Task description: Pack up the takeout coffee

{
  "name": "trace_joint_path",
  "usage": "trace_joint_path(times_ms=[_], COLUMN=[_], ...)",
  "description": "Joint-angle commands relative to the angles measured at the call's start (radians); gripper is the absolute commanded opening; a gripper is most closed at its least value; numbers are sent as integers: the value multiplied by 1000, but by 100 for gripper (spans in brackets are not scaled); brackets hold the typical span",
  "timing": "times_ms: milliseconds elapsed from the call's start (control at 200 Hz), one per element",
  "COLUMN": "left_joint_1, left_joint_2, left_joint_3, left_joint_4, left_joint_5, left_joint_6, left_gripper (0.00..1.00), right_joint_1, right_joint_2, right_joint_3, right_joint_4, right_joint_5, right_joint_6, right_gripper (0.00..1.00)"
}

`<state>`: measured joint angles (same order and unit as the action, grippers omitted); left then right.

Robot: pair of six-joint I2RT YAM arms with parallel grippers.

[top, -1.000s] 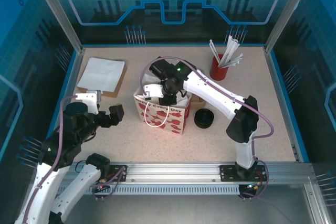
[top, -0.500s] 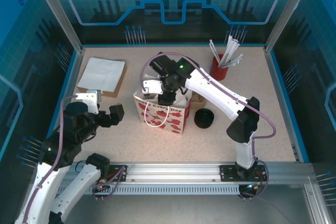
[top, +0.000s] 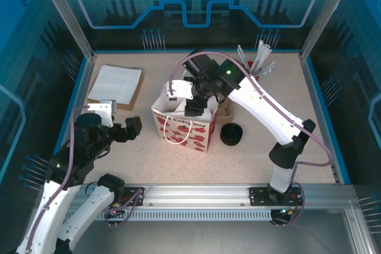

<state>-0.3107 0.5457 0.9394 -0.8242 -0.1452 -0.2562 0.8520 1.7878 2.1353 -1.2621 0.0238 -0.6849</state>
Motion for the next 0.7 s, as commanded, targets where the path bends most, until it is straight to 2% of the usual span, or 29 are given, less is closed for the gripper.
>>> trace_joint_path(times_ms=[0,185,385,545,695], left_joint_1=[-5,-6,-5,-5,-5], left_joint_2=[8,26,51,57,63], left_joint_3=[19,20,15,-9,-35], left_joint_4=[47,85,125,143,160], left_joint_5=[4,-66,-150,-184,-206], left_joint_6=[-3,-20,-43,-48,-55], left_gripper=[99,99,99,99,99], right_joint_1=[-19,-59,-149,-226,-340], right_joint_2=[-87,-216,-384,-530,-668], right_joint_3=[-6,-82,-256,-433,-608], right_joint_4=[35,159,311,412,477], right_joint_5=[47,158,179,185,179], right_joint_6=[33,138,262,363,464], right_gripper=[79,86,100,100,100])
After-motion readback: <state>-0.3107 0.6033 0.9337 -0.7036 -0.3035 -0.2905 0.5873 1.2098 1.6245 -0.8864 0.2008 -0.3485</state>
